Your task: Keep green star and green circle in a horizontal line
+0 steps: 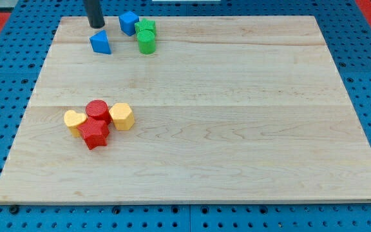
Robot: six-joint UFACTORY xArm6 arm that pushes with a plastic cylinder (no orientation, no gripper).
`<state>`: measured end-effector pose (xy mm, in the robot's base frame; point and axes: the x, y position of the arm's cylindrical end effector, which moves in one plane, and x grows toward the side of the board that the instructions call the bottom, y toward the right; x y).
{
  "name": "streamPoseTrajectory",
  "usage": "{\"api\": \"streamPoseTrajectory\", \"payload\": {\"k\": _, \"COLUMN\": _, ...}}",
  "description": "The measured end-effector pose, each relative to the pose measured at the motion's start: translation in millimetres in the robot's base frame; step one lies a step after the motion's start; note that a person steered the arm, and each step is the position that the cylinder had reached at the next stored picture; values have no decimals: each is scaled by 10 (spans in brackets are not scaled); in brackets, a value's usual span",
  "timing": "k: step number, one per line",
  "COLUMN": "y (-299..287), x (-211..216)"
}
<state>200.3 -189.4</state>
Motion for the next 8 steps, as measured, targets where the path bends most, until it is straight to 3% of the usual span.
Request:
{"api": "streamPoseTrajectory", "payload": {"k": 1, "y": 55, "x": -90}}
{"api": "streamPoseTrajectory", "payload": {"k": 2, "y": 711, "x": -64}}
{"api": "streamPoseTrajectory", "payload": {"k": 3, "y": 986, "x": -78}}
{"api": "streamPoseTrajectory", "payload": {"k": 4, "y": 1200, "x": 235}}
{"api": "streamPoseTrajectory", "payload": {"k": 5, "y": 1195, "x": 566}}
{"api": "streamPoseTrajectory", "payload": {"k": 7, "y": 535, "x": 706}}
{"api": "streamPoseTrajectory", "payload": {"k": 8, "y": 881, "x": 1133}}
